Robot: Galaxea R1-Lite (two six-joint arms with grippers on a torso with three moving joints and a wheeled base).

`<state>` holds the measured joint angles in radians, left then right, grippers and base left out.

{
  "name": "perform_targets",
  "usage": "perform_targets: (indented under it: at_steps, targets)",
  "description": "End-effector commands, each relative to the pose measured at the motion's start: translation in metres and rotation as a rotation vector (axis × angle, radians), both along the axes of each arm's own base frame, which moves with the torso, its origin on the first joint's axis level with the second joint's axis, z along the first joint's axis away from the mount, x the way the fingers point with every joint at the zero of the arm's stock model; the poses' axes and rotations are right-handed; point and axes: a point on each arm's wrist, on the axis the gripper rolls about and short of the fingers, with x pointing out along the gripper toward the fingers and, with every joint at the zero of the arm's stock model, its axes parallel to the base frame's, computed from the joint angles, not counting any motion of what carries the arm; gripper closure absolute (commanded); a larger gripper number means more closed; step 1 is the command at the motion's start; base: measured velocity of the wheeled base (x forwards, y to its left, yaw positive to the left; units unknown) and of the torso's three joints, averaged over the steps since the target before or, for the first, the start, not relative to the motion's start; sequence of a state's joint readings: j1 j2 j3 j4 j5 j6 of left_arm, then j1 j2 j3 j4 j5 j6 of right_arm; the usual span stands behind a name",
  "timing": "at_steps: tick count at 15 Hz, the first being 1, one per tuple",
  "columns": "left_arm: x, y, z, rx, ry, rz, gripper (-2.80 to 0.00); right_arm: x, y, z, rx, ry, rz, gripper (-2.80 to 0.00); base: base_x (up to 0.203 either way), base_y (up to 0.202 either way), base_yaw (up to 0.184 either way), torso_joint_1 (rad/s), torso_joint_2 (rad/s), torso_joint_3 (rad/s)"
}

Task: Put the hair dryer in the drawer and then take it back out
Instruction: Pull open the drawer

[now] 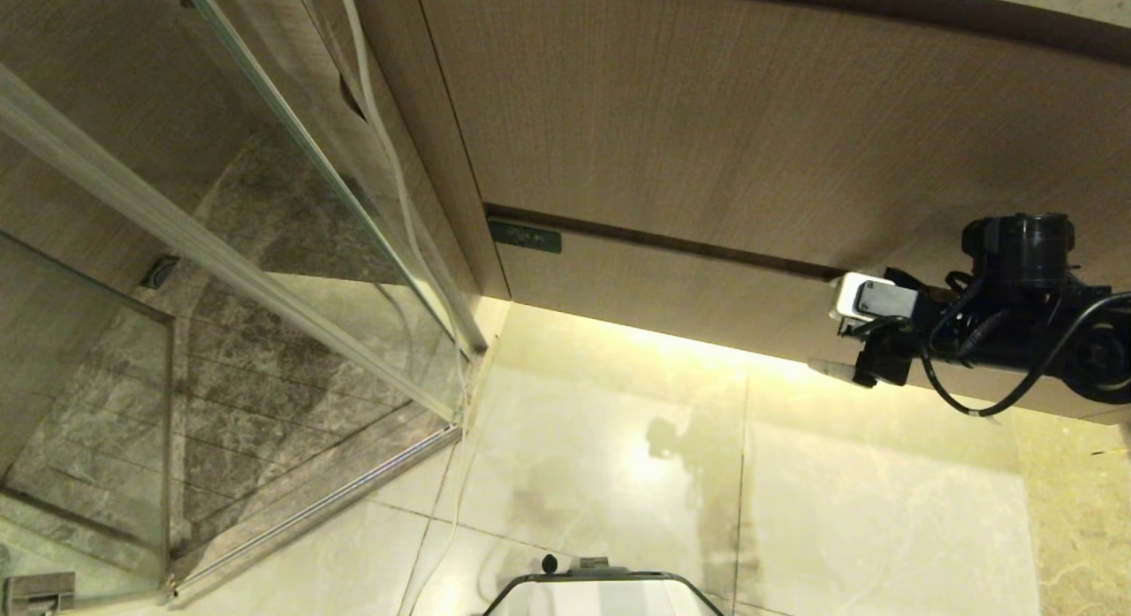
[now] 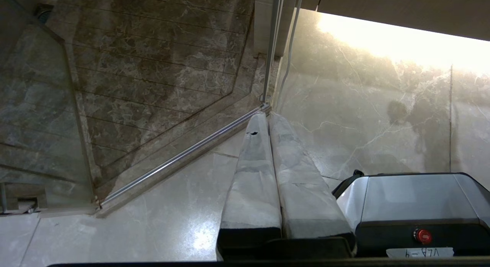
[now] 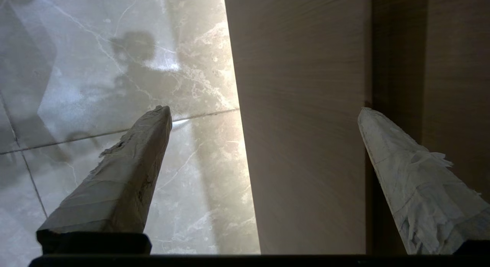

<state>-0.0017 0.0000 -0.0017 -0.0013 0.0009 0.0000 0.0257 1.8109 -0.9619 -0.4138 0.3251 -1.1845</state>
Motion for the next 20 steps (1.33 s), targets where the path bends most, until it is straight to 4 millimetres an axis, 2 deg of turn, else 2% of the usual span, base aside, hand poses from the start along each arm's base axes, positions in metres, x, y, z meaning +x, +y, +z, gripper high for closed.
perform_targets:
  at_steps: [1,4,11,20]
  targets:
    - [0.000,0.000,0.000,0.000,0.001,0.001,0.00,-0.013,0.000,-0.003,-0.004,-0.036,0.003,-2.80,0.000,0.000,0.000,0.000,0.00,0.000]
    - [0.000,0.000,0.000,0.000,0.001,0.001,0.00,-0.025,0.000,-0.008,0.000,-0.080,0.006,-2.80,0.000,0.000,0.000,0.000,0.00,0.000]
    - [0.000,0.000,0.000,0.000,0.001,0.001,0.00,-0.027,0.000,-0.006,0.015,-0.152,0.003,-2.80,0.000,0.000,0.000,0.000,0.00,0.000]
    - [0.000,0.000,0.000,0.000,0.001,0.001,0.00,-0.004,0.000,-0.024,0.012,-0.142,-0.005,-2.80,0.000,0.000,0.000,0.000,0.00,0.000]
